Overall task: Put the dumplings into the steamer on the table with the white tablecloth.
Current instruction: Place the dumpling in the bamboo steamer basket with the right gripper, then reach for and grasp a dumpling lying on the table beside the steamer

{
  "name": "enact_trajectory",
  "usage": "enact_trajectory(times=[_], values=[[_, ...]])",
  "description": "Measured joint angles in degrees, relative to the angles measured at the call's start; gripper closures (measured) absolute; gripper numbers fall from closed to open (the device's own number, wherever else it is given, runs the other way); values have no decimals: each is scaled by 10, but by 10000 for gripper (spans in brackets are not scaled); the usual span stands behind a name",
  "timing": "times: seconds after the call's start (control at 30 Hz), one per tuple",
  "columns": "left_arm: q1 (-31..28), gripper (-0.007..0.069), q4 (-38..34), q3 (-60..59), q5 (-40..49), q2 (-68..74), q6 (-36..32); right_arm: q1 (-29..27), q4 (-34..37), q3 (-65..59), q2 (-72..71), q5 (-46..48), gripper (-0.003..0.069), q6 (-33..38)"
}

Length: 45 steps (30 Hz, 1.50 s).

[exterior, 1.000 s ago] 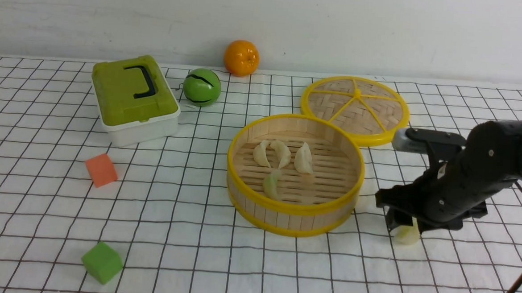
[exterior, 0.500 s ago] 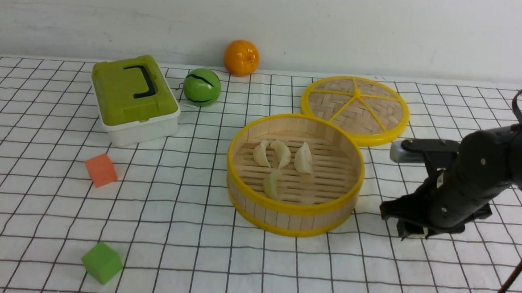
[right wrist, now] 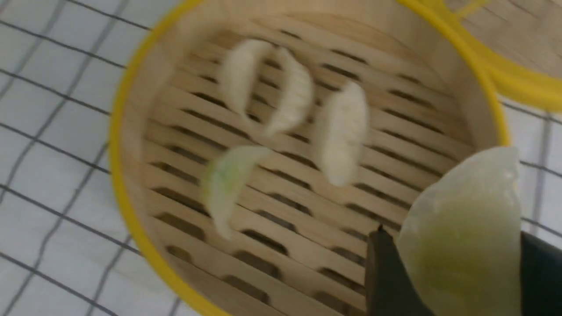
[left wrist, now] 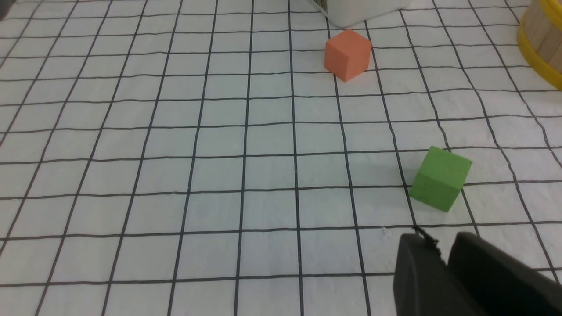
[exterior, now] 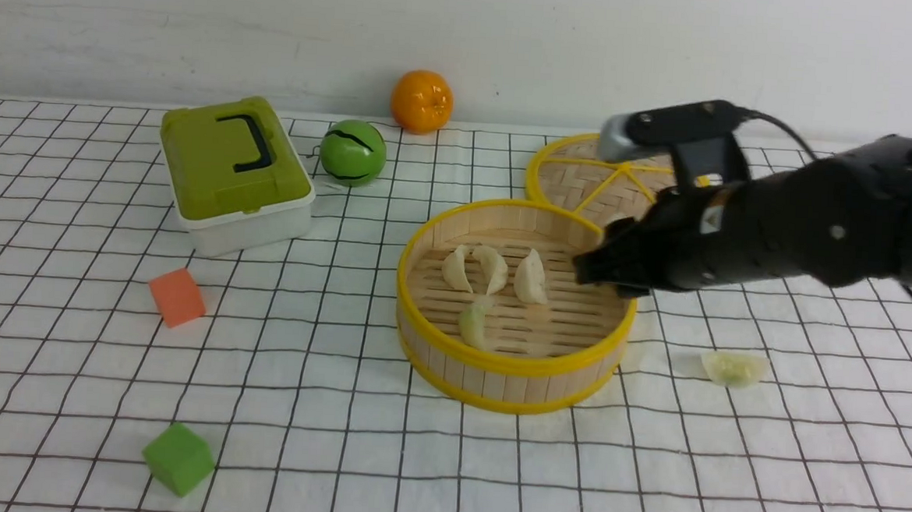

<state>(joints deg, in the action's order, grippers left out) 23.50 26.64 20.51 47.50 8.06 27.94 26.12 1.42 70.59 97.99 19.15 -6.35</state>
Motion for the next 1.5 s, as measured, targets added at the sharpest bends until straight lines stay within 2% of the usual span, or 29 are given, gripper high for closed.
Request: enact_trajectory(times=[0.23, 0.6, 0.67, 0.73, 0.83, 1.03, 1.17, 1.23, 1.27, 1.3, 1.33, 1.37, 1.4, 1.47, 1.5], values=[[0, 517, 0, 0, 0, 0, 0, 24, 4, 62, 116, -6, 350, 2], [0, 512, 0, 0, -4, 0, 0, 24, 30, 67, 157, -26, 337, 4], [0, 510, 0, 0, -4, 0, 0, 24, 34, 68, 157, -26, 298, 4], [0, 510, 0, 0, -4, 0, 0, 24, 45, 68, 145, -20, 205, 4], [0, 507, 0, 0, -4, 0, 0, 24, 47, 69, 119, -15, 125, 4], [0, 503, 0, 0, -4, 0, 0, 16, 23, 71, 54, 12, 90, 6], [0, 500, 0, 0, -4, 0, 0, -8, -14, 72, 29, 44, 167, 6], [0, 498, 0, 0, -4, 0, 0, -16, -21, 72, 32, 62, 253, 13], [0, 498, 0, 0, -4, 0, 0, -16, -22, 72, 36, 71, 334, 22], [0, 498, 0, 0, -4, 0, 0, -16, -22, 72, 37, 72, 334, 24], [0, 496, 0, 0, -4, 0, 0, -16, -22, 72, 41, 75, 399, 30], [0, 496, 0, 0, -4, 0, 0, -15, -14, 72, 51, 74, 511, 42], [0, 496, 0, 0, -4, 0, 0, -15, -14, 72, 52, 74, 539, 42], [0, 494, 0, 0, -4, 0, 0, -15, -10, 72, 72, 58, 659, 47], [0, 493, 0, 0, -5, 0, 0, -15, -10, 72, 79, 50, 673, 47]])
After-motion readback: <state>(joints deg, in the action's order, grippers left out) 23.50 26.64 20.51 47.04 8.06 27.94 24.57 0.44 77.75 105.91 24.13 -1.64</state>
